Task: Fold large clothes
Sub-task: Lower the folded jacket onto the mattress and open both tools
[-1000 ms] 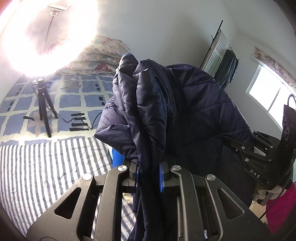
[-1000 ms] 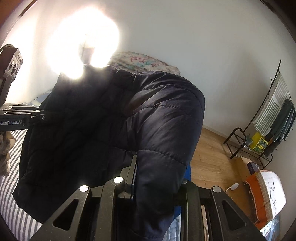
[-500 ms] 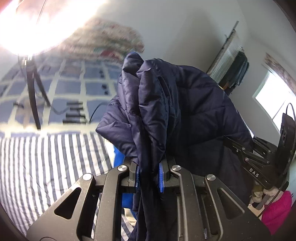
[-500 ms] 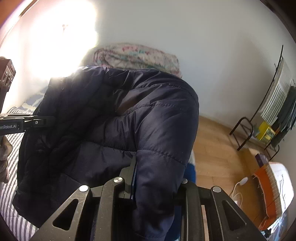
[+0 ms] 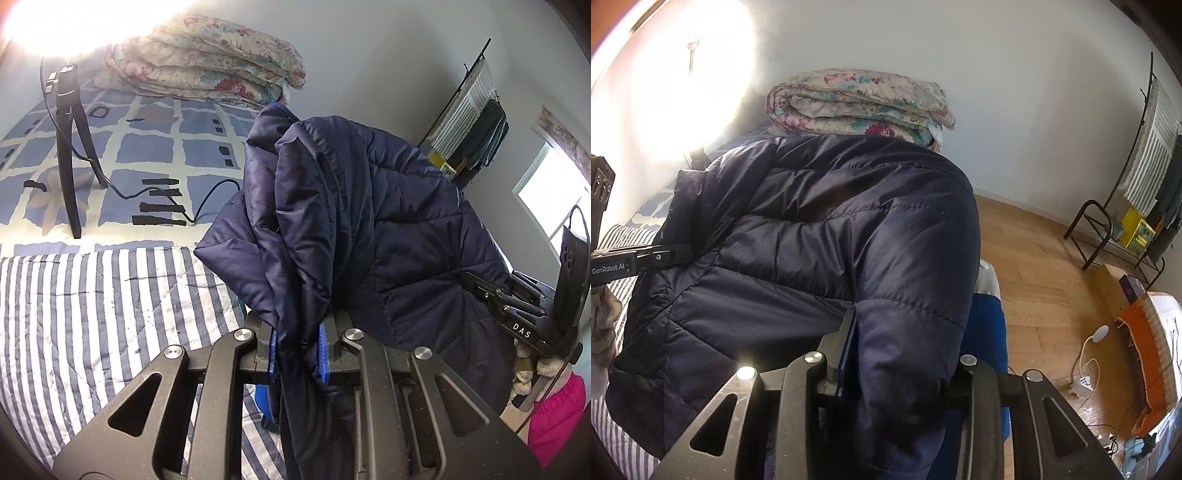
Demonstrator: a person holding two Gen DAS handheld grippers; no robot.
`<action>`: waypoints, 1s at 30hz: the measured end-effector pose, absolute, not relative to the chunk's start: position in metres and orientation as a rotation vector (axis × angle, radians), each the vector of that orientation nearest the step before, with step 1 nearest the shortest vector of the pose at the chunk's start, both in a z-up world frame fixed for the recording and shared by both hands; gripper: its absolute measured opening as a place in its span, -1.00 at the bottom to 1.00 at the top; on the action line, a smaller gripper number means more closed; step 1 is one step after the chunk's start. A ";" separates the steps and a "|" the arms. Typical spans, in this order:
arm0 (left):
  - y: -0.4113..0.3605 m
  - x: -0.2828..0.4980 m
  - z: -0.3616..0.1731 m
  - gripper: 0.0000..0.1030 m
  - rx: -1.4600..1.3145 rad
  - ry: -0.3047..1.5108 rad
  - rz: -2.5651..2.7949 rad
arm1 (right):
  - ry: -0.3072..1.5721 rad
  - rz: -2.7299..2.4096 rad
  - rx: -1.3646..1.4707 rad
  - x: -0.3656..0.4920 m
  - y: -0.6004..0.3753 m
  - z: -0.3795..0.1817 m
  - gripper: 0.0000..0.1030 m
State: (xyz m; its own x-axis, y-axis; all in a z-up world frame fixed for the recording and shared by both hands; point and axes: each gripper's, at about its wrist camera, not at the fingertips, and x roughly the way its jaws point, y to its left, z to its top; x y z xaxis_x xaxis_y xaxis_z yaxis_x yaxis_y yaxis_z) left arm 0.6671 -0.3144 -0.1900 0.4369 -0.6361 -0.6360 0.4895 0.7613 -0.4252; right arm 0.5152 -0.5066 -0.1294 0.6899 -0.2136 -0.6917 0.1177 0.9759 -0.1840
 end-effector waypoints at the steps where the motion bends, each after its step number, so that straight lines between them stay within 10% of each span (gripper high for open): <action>1: -0.315 0.667 -0.191 -0.71 -0.183 0.870 -0.701 | 0.790 -0.189 -0.128 0.515 -0.505 -0.130 -0.32; 11: -0.318 0.663 -0.188 -0.63 -0.162 0.867 -0.665 | 0.798 -0.290 -0.067 0.516 -0.531 -0.133 -0.07; 30: -0.299 0.636 -0.155 0.11 -0.062 0.838 -0.557 | 0.764 -0.430 -0.078 0.493 -0.531 -0.101 0.39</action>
State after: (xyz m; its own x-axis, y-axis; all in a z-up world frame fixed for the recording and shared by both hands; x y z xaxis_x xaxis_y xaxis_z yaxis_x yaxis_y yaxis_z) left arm 0.6363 -0.2995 -0.1554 0.5353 -0.4910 -0.6873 0.4432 0.8560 -0.2662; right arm 0.4926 -0.5307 -0.1008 0.6399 -0.4048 -0.6531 0.3487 0.9104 -0.2227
